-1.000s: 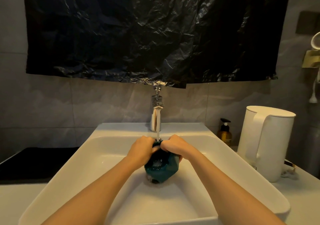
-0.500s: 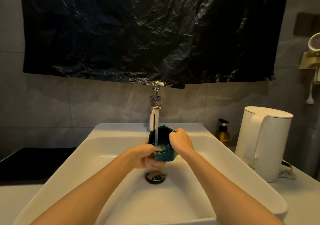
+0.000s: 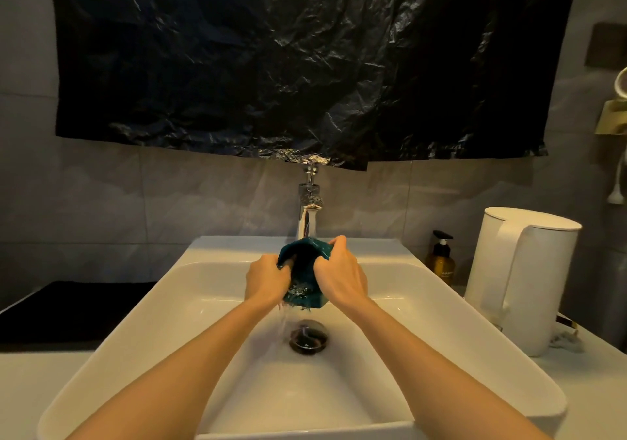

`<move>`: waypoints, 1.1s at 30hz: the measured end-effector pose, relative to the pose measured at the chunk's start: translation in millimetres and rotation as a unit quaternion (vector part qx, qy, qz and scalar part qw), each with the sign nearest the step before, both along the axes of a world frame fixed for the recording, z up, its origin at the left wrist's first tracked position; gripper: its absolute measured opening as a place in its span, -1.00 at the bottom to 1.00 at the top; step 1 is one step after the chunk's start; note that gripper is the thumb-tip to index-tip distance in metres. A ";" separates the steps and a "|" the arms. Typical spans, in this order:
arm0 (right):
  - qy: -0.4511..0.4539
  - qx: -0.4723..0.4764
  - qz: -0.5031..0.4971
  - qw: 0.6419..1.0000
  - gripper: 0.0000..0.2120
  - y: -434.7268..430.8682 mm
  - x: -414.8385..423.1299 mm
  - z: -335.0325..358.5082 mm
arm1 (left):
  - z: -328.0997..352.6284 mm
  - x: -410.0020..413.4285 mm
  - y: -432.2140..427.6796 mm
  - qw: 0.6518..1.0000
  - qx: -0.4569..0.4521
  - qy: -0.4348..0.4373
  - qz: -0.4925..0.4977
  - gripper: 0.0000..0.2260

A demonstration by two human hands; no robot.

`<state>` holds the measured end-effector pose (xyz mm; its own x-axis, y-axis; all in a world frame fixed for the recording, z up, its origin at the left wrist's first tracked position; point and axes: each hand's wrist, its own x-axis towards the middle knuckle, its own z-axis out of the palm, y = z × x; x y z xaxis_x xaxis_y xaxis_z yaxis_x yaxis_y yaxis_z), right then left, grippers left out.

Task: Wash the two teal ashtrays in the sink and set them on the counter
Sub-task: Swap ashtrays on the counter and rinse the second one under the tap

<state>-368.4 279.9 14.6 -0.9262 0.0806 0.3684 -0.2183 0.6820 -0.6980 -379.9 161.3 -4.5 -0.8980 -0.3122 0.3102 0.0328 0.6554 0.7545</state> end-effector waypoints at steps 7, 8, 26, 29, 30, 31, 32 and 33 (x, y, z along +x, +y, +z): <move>0.045 -0.083 -0.117 0.989 -0.84 13.5 -6.5 -2.2 | 3.5 0.2 28.9 0.927 0.334 -0.096 -0.145 -0.71; 0.043 -0.094 -0.120 0.987 -0.85 14.9 -6.6 -1.8 | 3.0 1.0 32.1 0.905 0.378 -0.108 -0.160 -0.70; -0.183 -0.074 0.039 0.979 -0.77 8.5 -4.0 2.8 | -7.7 -3.2 8.4 0.996 0.045 -0.008 -0.081 -0.71; -0.162 -0.119 -0.015 0.979 -0.73 10.5 -9.3 -0.1 | -3.3 0.3 17.3 0.975 0.169 -0.027 -0.145 -0.55; -0.153 -0.134 -0.031 0.979 -0.73 12.1 -10.8 -0.4 | -1.9 0.9 19.4 0.966 0.200 -0.035 -0.159 -0.52; -0.142 -0.143 -0.044 0.979 -0.73 13.5 -11.6 -0.3 | -2.0 -1.4 20.8 0.960 0.221 -0.041 -0.164 -0.49; -0.129 -0.143 -0.053 0.980 -0.73 13.8 -12.0 0.0 | -3.2 -4.0 21.6 0.956 0.239 -0.047 -0.164 -0.47; -0.113 -0.141 -0.061 0.982 -0.74 13.5 -11.8 0.2 | -5.7 -6.5 22.0 0.952 0.255 -0.056 -0.160 -0.48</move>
